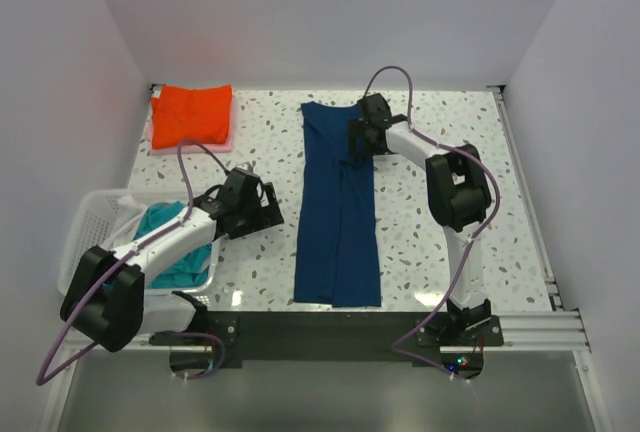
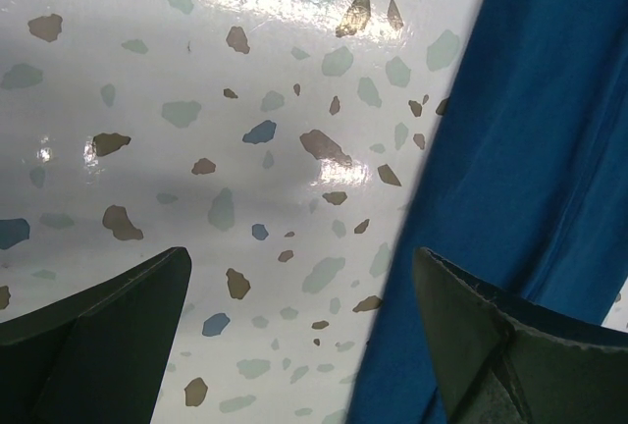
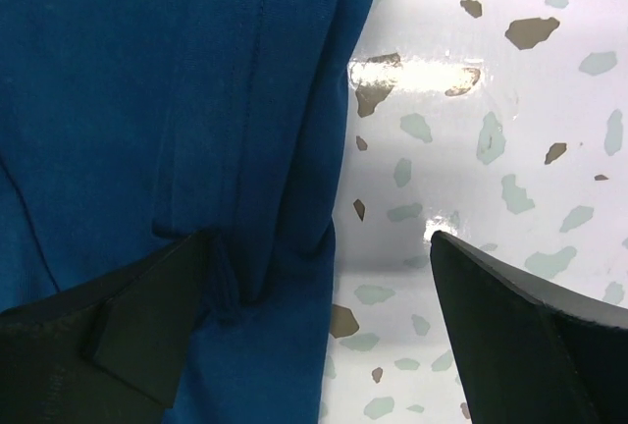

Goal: Fold and stack the t-shirts
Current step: Fold the tshirt

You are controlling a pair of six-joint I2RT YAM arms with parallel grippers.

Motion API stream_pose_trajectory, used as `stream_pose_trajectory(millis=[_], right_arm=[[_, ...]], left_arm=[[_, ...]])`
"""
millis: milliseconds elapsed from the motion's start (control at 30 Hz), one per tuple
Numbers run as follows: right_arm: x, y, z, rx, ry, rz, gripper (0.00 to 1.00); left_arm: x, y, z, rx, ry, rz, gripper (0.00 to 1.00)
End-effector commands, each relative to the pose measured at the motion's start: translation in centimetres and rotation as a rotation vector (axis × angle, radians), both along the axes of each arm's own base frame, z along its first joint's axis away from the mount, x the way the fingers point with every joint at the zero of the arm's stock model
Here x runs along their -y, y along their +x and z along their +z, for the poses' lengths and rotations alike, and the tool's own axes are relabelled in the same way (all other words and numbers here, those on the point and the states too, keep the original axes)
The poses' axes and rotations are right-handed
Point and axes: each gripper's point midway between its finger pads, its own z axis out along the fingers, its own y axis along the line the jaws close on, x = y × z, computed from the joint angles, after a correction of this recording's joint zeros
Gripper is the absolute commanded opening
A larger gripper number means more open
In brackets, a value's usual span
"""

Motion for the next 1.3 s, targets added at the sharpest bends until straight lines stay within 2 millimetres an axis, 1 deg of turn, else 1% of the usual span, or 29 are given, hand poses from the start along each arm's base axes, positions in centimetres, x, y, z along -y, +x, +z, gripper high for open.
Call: stream_pose_trajectory(millis=[0, 133, 167, 267, 300, 367, 400, 433, 500, 533, 567, 600, 633, 667, 700, 733, 767, 800, 833, 933, 967, 1000, 1033, 1067, 1100, 1133, 1167, 1200, 1267], right_arm=[[-0.5, -0.1, 0.4, 0.009, 0.026, 0.002, 0.99], [-0.6, -0.4, -0.5, -0.014, 0.022, 0.004, 0.99], [-0.4, -0.3, -0.4, -0.009, 0.013, 0.001, 0.99], [-0.6, 0.0, 1.5, 0.014, 0.01, 0.007, 0.99], [-0.7, 0.4, 3.6, 0.045, 0.017, 0.01, 0.99], [-0.9, 0.8, 6.5, 0.096, 0.033, 0.022, 0.99], [-1.2, 0.9, 9.5, 0.145, 0.062, 0.03, 0.99], [-1.4, 0.8, 11.0, 0.167, 0.079, 0.04, 0.99], [-1.8, -0.1, 13.2, 0.188, 0.117, 0.056, 0.99], [-1.9, -0.8, 15.4, 0.224, 0.149, 0.054, 0.99], [-1.8, -1.4, 16.7, 0.249, 0.17, 0.055, 0.99], [-1.9, -3.1, 15.7, 0.216, 0.173, 0.061, 0.99], [-1.9, -4.6, 18.1, 0.25, 0.219, 0.054, 0.99], [-1.6, -6.8, 16.0, 0.196, 0.214, 0.051, 0.99], [-1.4, -8.2, 15.7, 0.183, 0.231, 0.038, 0.99], [-1.2, -10.2, 17.8, 0.219, 0.3, 0.013, 0.99], [-1.2, -11.5, 17.5, 0.221, 0.331, 0.003, 0.99], [-0.6, -14.2, 14.5, 0.155, 0.334, -0.01, 0.99], [-0.8, -17.1, 13.6, 0.129, 0.385, -0.001, 0.99], [-0.3, -21.4, 12.7, 0.075, 0.421, -0.015, 0.99], [0.1, -23.6, 13.0, 0.068, 0.415, -0.004, 0.99], [0.6, -25.3, 11.5, 0.03, 0.398, -0.011, 0.99], [0.6, -26.6, 11.2, 0.009, 0.421, -0.019, 0.99], [0.4, -29.1, 10.2, -0.041, 0.45, 0.017, 0.99], [0.2, -30.2, 9.7, -0.06, 0.475, 0.025, 0.99], [-0.2, -31.3, 9.3, -0.094, 0.519, 0.029, 0.99], [-0.4, -33.1, 7.9, -0.156, 0.541, 0.043, 0.99], [-0.6, -33.8, 8.1, -0.155, 0.576, 0.052, 0.99], [-0.9, -35.7, 6.7, -0.214, 0.605, 0.052, 0.99]], left_arm=[[0.7, 1.8, 2.0, 0.068, -0.03, -0.005, 1.0], [0.8, 1.7, 2.2, 0.07, -0.035, -0.008, 1.0], [0.8, 1.6, 2.2, 0.068, -0.036, -0.011, 1.0], [0.9, 1.8, 3.0, 0.082, -0.042, -0.016, 1.0], [1.1, 1.8, 3.5, 0.091, -0.052, -0.021, 1.0], [1.4, 2.0, 4.2, 0.106, -0.074, -0.028, 1.0], [1.8, 1.9, 4.6, 0.111, -0.093, -0.044, 1.0], [1.9, 1.9, 4.9, 0.118, -0.1, -0.047, 1.0], [2.7, 1.4, 5.4, 0.118, -0.141, -0.077, 1.0], [3.1, 0.9, 5.3, 0.112, -0.149, -0.089, 1.0], [3.3, 0.6, 5.5, 0.116, -0.156, -0.097, 1.0], [3.5, 0.3, 5.5, 0.113, -0.161, -0.094, 1.0], [3.9, -0.6, 5.1, 0.101, -0.159, -0.114, 1.0], [4.0, -1.2, 5.2, 0.099, -0.165, -0.109, 1.0], [4.1, -1.9, 4.6, 0.084, -0.162, -0.115, 1.0], [4.9, -3.0, 4.5, 0.079, -0.164, -0.146, 1.0], [5.1, -3.8, 4.6, 0.08, -0.17, -0.154, 1.0], [5.5, -5.3, 3.8, 0.052, -0.174, -0.176, 1.0], [5.7, -6.2, 3.9, 0.041, -0.196, -0.19, 1.0], [5.1, -9.1, 2.2, -0.014, -0.191, -0.21, 1.0], [4.9, -9.9, 2.2, -0.014, -0.202, -0.216, 1.0], [4.8, -11.5, 1.1, -0.054, -0.214, -0.235, 1.0], [5.0, -12.4, 0.7, -0.07, -0.232, -0.255, 1.0], [5.9, -13.3, 1.1, -0.082, -0.298, -0.286, 1.0], [5.8, -14.8, -0.1, -0.123, -0.306, -0.31, 1.0], [6.0, -15.5, -0.4, -0.14, -0.328, -0.323, 1.0], [6.6, -16.0, -0.3, -0.15, -0.366, -0.33, 1.0], [6.5, -17.0, -1.3, -0.178, -0.358, -0.342, 1.0], [7.1, -17.5, -1.7, -0.189, -0.379, -0.348, 0.99]])
